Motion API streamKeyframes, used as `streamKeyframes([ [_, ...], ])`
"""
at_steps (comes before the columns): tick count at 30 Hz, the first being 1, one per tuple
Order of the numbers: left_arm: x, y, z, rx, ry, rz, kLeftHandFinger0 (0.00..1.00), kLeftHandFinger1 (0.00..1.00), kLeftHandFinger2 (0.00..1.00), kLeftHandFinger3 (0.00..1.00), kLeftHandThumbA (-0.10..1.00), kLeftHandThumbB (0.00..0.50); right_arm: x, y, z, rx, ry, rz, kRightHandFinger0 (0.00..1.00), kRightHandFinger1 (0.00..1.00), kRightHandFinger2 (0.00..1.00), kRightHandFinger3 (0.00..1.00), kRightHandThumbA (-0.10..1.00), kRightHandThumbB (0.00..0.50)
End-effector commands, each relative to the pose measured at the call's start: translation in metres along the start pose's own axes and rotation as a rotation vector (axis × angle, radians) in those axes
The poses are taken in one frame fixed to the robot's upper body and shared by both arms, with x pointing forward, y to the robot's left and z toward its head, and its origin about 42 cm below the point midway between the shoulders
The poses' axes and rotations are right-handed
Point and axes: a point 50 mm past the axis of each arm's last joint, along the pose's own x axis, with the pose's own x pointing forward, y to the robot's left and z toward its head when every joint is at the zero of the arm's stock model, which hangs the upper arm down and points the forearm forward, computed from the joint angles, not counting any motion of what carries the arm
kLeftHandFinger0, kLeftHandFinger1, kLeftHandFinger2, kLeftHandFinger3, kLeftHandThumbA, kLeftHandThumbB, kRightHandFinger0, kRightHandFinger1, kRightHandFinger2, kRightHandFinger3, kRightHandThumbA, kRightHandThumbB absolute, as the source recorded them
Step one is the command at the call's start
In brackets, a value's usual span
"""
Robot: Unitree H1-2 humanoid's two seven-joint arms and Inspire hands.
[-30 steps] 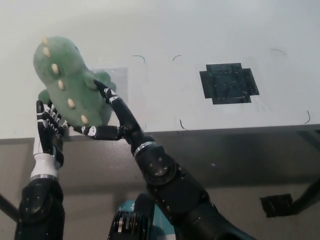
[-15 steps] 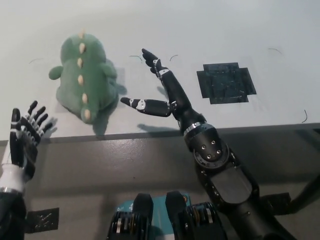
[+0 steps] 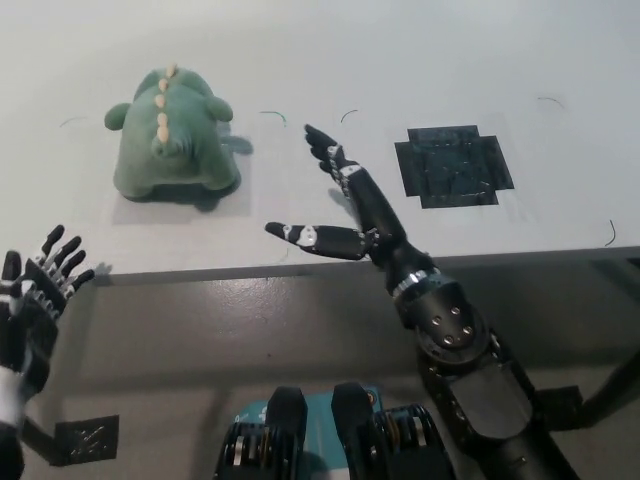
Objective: Use both hands to pick up a dinasour on the right side and move it to the left side
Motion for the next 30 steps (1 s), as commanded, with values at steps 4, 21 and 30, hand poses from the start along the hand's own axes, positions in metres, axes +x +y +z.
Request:
streamKeyframes([
  [4,-0.019,-0.008,0.005,0.009,-0.067,0.008,1.0,1.0,1.0,1.0,1.0,0.367,-0.026,-0.021,0.009,0.034,-0.073,-0.029,1.0,1.0,1.0,1.0,1.0,0.118],
  [21,-0.051,-0.027,-0.012,0.021,-0.065,0.004,1.0,1.0,1.0,1.0,1.0,0.34,-0.113,-0.04,0.0,0.088,-0.06,-0.105,1.0,1.0,1.0,1.0,1.0,0.096],
  [30,-0.056,-0.048,-0.028,-0.013,-0.043,-0.021,1.0,1.0,1.0,1.0,1.0,0.355,-0.162,-0.066,-0.014,0.015,-0.055,-0.136,1.0,1.0,1.0,1.0,1.0,0.147],
])
